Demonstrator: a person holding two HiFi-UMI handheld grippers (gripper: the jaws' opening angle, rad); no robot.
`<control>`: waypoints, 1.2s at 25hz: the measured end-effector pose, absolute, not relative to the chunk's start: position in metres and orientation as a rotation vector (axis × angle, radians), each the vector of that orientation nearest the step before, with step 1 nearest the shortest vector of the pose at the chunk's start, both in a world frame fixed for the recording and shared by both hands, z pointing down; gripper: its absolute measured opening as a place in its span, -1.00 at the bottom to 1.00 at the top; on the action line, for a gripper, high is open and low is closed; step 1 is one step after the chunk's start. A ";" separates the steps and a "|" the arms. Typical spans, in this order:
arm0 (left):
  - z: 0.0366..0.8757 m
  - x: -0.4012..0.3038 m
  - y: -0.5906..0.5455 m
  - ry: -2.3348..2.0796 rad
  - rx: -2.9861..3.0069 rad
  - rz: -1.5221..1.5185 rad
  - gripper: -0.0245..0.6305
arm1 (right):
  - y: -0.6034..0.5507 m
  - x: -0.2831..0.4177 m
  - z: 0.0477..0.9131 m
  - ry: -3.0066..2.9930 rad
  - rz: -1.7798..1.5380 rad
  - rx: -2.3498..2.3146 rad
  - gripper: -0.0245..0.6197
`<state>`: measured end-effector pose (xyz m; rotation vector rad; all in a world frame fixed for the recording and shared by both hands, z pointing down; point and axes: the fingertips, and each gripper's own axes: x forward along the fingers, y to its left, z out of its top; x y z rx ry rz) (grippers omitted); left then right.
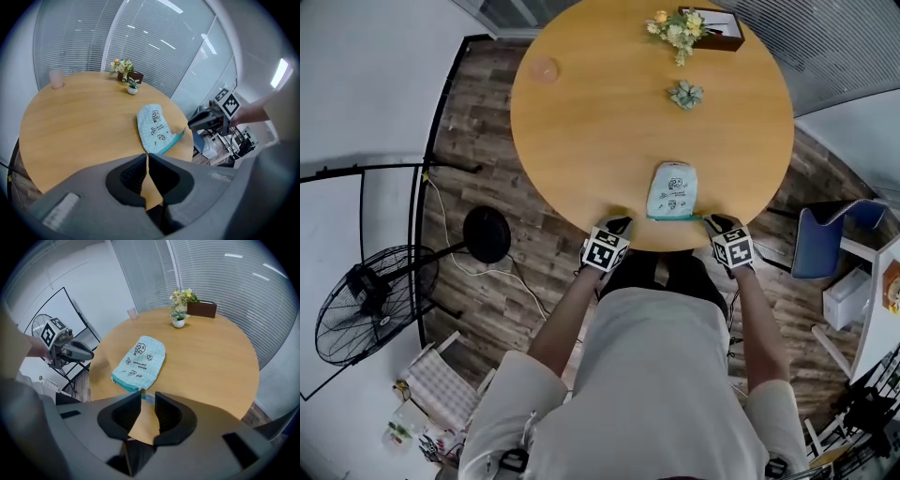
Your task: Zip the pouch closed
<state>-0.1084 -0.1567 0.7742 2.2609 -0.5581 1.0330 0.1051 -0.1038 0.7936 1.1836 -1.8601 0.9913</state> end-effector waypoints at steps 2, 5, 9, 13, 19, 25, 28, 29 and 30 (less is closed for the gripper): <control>0.765 -0.113 -0.160 -0.567 2.270 0.994 -0.86 | -0.103 0.103 0.784 -1.865 0.974 1.222 -0.63; 0.747 -0.117 -0.166 -0.592 2.286 0.929 -0.86 | -0.100 0.101 0.766 -1.881 0.958 1.287 -0.62; 0.724 -0.112 -0.167 -0.609 2.317 0.867 -0.85 | -0.095 0.103 0.739 -1.911 0.938 1.356 -0.62; 0.696 -0.101 -0.161 -0.613 2.368 0.824 -0.85 | -0.084 0.108 0.713 -1.920 0.896 1.387 -0.63; 0.644 -0.086 -0.136 -0.656 2.446 0.730 -0.85 | -0.067 0.117 0.656 -1.996 0.830 1.467 -0.69; 0.597 -0.079 -0.098 -0.746 2.486 0.638 -0.85 | -0.038 0.121 0.597 -2.129 0.780 1.520 -0.76; 0.577 -0.078 -0.078 -0.797 2.489 0.588 -0.85 | -0.022 0.124 0.572 -2.174 0.724 1.526 -0.79; 0.571 -0.078 -0.071 -0.813 2.489 0.574 -0.85 | -0.017 0.124 0.565 -2.190 0.707 1.528 -0.80; 0.565 -0.078 -0.064 -0.828 2.490 0.560 -0.85 | -0.011 0.124 0.558 -2.205 0.692 1.529 -0.80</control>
